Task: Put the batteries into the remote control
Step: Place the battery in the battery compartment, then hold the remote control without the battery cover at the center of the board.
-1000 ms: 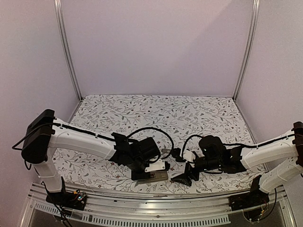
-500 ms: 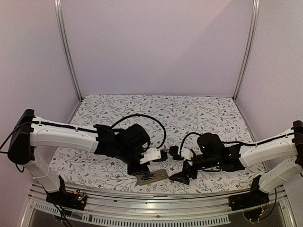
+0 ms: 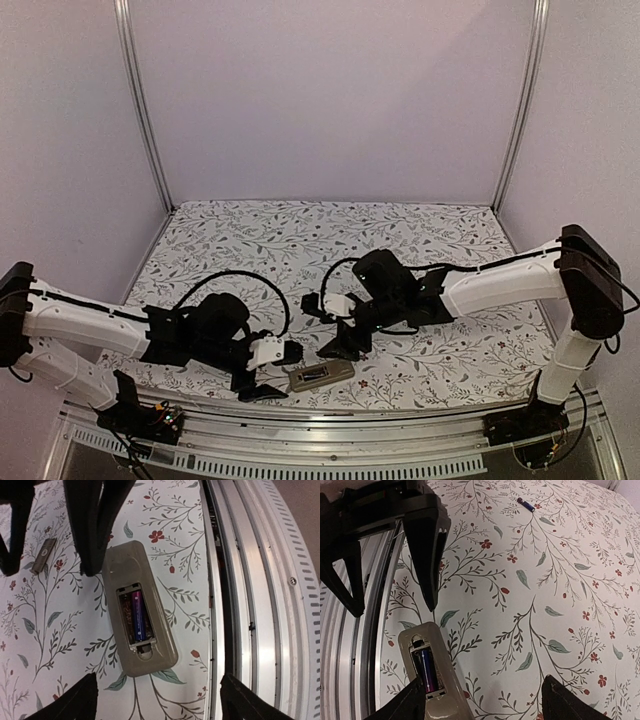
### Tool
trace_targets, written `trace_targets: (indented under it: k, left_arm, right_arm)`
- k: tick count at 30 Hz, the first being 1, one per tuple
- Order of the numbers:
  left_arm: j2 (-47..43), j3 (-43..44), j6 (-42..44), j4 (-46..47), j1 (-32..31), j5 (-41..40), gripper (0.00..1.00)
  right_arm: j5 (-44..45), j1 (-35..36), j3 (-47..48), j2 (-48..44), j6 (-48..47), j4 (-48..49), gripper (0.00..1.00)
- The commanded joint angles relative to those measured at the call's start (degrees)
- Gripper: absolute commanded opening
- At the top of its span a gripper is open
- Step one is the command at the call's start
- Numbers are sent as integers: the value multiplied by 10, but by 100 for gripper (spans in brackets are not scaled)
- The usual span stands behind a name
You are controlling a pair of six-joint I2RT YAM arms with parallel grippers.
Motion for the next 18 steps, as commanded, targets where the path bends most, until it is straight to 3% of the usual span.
trace_targets:
  k: [1,10,13,18]
  left_arm:
    - [27,-3,21,109,-16,-24,85]
    - [29,-71,83,216,-27,-29,82]
    - [18,-81,48,231,-20,-29,80]
    - [29,-42,-60,206,-5,-1,64]
  right_arm:
    - [-43,-2,45,62,-32,-104,78]
    - [-58,-1,21,47,-41,-152,84]
    - [-76,-1,-16,8,-68,-141,98]
    - [-38,-1,-34,9,-119,-99,99]
